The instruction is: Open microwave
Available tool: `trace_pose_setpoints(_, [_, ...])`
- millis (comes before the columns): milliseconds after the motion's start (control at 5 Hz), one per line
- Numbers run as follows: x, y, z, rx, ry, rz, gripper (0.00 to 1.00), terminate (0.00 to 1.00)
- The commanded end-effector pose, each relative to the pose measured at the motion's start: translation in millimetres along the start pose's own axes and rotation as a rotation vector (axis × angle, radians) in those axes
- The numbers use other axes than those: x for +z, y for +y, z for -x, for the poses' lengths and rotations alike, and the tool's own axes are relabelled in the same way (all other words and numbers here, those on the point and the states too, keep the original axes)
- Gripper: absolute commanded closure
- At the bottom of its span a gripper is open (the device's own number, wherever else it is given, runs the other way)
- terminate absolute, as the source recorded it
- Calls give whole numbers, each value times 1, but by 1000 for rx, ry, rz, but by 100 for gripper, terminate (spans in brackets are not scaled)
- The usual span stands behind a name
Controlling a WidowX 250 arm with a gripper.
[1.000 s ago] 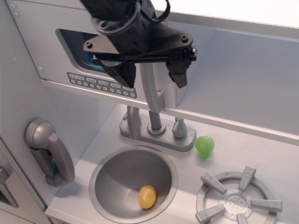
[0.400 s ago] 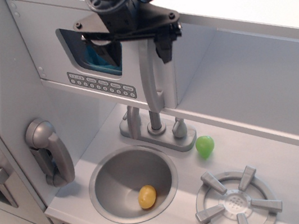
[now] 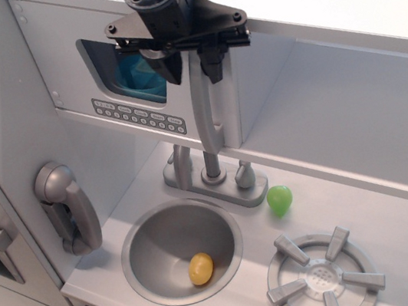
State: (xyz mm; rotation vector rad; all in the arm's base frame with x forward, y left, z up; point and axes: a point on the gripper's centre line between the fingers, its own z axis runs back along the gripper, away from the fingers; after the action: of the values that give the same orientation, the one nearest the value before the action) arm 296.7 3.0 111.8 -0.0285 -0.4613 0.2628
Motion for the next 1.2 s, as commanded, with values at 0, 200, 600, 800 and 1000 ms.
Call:
trace_pose_setpoints(0, [14,2,1,-69,-34,32,100,0])
trace_pose_setpoints(200, [18,9,17,-96,-12,31,100,0])
trace_pose_setpoints(600, [39,38,42,-216,114,31,0,0])
trace_pose_setpoints(800, [51,33,49,-259,254,20,0,0])
trace_pose_setpoints(1000, [52,7,56,-332,337,49,0,0])
